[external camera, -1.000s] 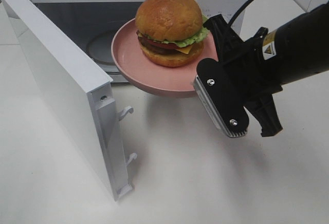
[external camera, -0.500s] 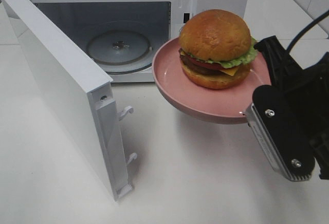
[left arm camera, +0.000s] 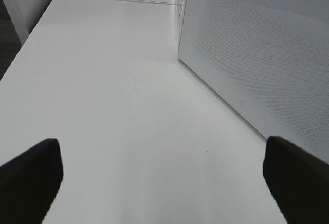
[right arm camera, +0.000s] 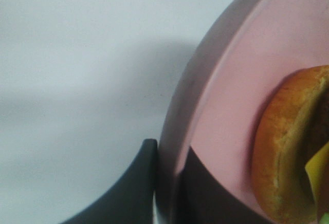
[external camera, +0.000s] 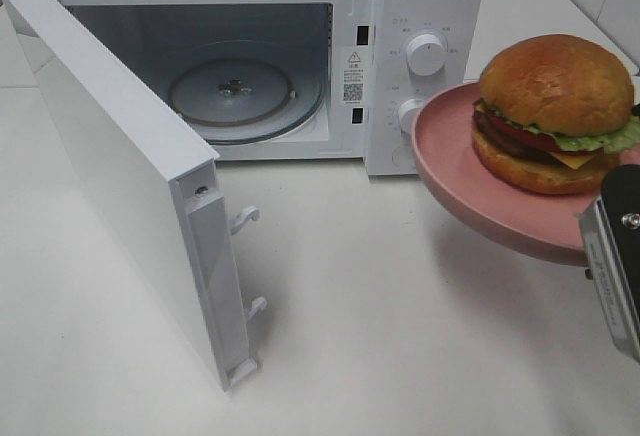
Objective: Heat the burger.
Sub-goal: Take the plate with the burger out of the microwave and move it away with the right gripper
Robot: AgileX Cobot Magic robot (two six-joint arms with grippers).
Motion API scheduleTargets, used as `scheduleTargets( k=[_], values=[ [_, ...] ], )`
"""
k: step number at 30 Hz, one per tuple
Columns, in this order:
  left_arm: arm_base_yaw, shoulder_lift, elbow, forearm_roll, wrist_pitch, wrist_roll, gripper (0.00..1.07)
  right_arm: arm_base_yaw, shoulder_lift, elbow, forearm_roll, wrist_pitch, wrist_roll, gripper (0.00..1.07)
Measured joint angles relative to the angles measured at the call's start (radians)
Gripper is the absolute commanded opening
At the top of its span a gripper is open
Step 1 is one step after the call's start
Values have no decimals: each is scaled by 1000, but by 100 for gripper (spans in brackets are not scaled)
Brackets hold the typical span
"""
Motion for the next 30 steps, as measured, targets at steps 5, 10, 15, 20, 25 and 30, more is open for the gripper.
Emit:
scheduleTargets(
  k=[5,10,15,20,25,30],
  values=[
    [0,0,0,0,0,0,98,0,-2,0,-65,73,151,0],
    [0,0,0,0,0,0,98,0,-2,0,-110,127,322,0],
    [0,0,0,0,0,0,98,0,-3,0,-170,171,535,0],
    [0,0,0,0,0,0,98,-2,-3,0,-194,217,701,0],
    [0,0,0,0,0,0,98,-2,0,0,-204,268,869,0],
    [0,0,0,0,0,0,98,-2,46,0,-254,326,1079,0]
  ],
)
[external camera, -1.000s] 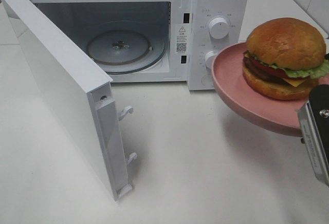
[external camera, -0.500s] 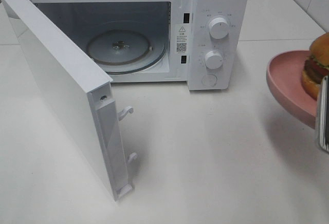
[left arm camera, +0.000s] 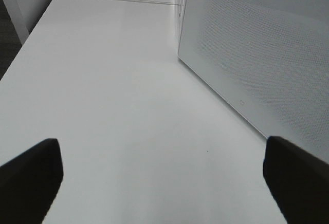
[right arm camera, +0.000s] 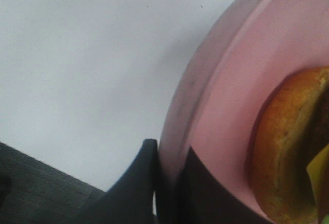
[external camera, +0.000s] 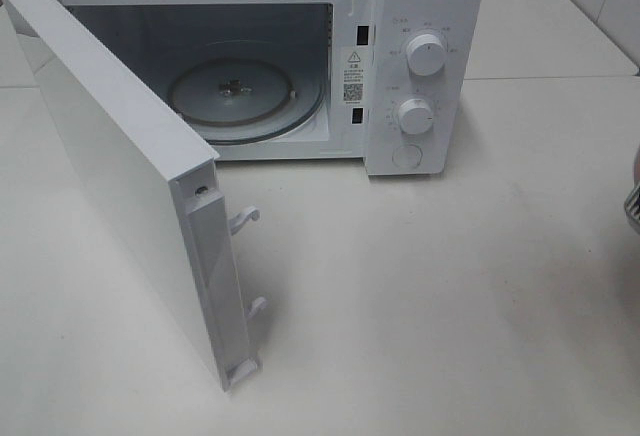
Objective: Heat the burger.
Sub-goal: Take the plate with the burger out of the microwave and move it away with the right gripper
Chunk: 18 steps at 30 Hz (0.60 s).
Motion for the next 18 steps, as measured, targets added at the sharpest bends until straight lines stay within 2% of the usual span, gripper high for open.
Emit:
scheduleTargets(
  k=[7,10,18],
  values=[
    [0,0,0,0,0,0,98,0,136,0,-27,19,267,0],
    [0,0,0,0,0,0,98,0,155,0,-34,16,293,0],
    [0,0,0,0,0,0,98,0,335,0,-96,-8,536,0]
  ],
)
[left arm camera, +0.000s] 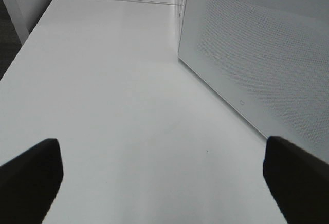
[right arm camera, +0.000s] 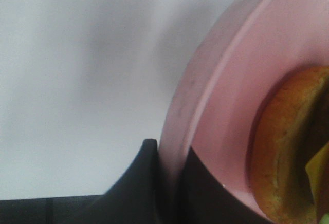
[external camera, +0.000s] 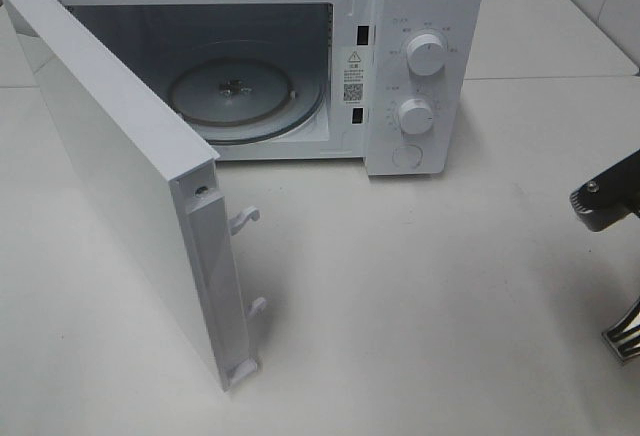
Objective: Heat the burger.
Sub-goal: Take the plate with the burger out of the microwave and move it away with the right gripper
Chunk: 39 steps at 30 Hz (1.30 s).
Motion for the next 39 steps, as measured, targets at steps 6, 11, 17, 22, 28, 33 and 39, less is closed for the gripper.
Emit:
scheduleTargets(
  k=[6,11,17,22,28,33,39],
  values=[
    [0,0,0,0,0,0,98,-2,96,0,-26,-50,94,0],
    [0,0,0,0,0,0,98,-5,177,-1,-44,-122,138,0],
    [0,0,0,0,0,0,98,-5,297,-2,-110,-176,216,0],
    [0,0,0,0,0,0,98,-5,355,-2,-143,-201,267,1],
    [0,0,0,0,0,0,98,-51,413,-3,-193,-284,325,2],
    [0,0,0,0,0,0,98,-102,414,-3,-222,-337,330,4],
    [0,0,0,0,0,0,98,-147,414,-3,-273,-367,329,5]
  ],
)
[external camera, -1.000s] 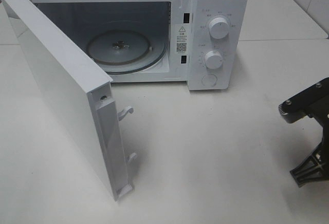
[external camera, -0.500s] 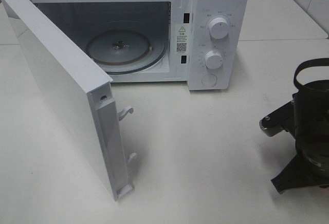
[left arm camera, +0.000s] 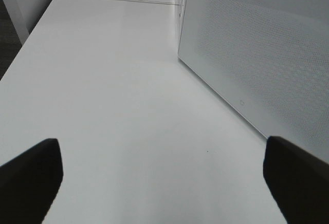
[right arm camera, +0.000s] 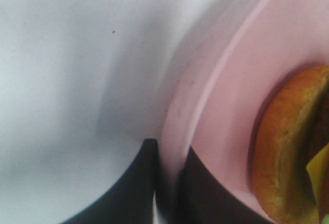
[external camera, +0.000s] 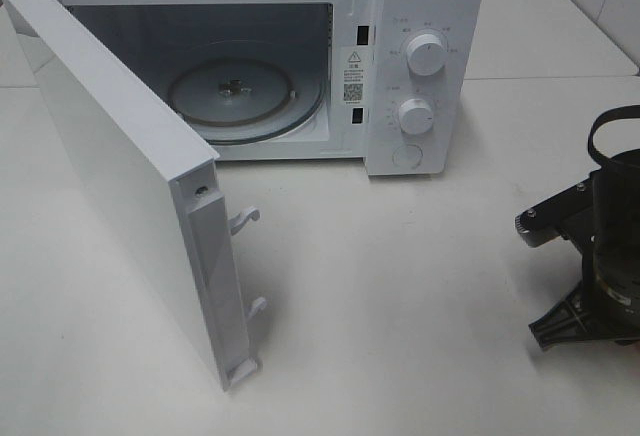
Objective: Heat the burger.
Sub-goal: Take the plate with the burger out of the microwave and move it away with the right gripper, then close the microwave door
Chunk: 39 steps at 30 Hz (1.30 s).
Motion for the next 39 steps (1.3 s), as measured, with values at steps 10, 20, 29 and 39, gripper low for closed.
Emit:
scheduleTargets(
  k=[10,20,29,39],
  values=[
    [0,0,0,0,0,0,98,-9,0,-7,41,9,-24,32],
    [0,0,0,0,0,0,98,-9,-189,-72,462,29,-470,68],
    [0,0,0,0,0,0,98,-9,-586,-72,772,228,-821,82],
    [0,0,0,0,0,0,98,-9,-993,-72,830,457,-875,79]
  ],
)
